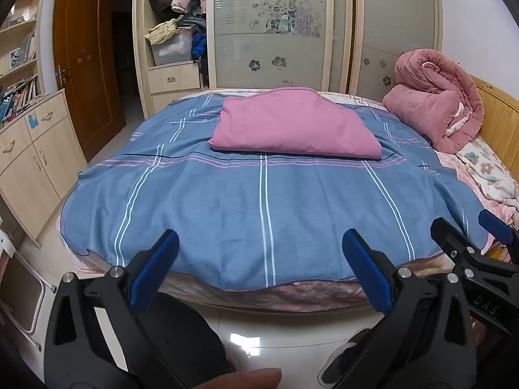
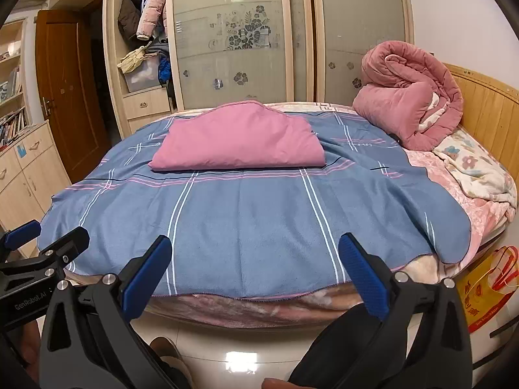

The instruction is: Fold large clothes

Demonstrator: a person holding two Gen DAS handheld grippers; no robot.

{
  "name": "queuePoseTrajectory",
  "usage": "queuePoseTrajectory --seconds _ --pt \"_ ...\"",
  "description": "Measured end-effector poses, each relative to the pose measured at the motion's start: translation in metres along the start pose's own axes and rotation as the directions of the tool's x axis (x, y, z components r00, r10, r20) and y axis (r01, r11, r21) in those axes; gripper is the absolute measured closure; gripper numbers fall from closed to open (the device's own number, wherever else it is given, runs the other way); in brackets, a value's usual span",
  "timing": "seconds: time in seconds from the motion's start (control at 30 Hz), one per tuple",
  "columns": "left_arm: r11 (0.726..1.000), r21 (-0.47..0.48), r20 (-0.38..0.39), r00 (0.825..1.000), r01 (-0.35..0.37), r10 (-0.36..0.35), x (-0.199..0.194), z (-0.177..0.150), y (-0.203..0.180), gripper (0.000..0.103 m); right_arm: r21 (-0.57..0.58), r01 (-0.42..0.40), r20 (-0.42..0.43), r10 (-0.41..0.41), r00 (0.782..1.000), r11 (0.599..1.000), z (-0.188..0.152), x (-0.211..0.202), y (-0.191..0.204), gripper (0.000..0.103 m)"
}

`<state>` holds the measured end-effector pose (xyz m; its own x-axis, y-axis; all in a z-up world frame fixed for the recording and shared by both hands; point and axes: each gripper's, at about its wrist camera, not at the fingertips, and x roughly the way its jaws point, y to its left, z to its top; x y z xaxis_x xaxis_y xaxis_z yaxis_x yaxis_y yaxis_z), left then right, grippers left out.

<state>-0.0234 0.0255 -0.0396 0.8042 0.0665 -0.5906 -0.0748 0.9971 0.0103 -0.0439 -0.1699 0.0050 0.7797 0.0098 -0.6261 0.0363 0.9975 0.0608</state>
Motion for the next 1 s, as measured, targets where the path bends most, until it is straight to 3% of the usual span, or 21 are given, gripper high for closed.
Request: queuePoseTrajectory --seconds 1.0 --pt "1.000 0.010 -0.002 1.000 0.013 -0.013 0.0050 -0.0019 -0.0005 0.002 -0.002 -0.003 -0.002 0.003 1.000 1.000 -0.0014 0.0016 -0.0018 0.001"
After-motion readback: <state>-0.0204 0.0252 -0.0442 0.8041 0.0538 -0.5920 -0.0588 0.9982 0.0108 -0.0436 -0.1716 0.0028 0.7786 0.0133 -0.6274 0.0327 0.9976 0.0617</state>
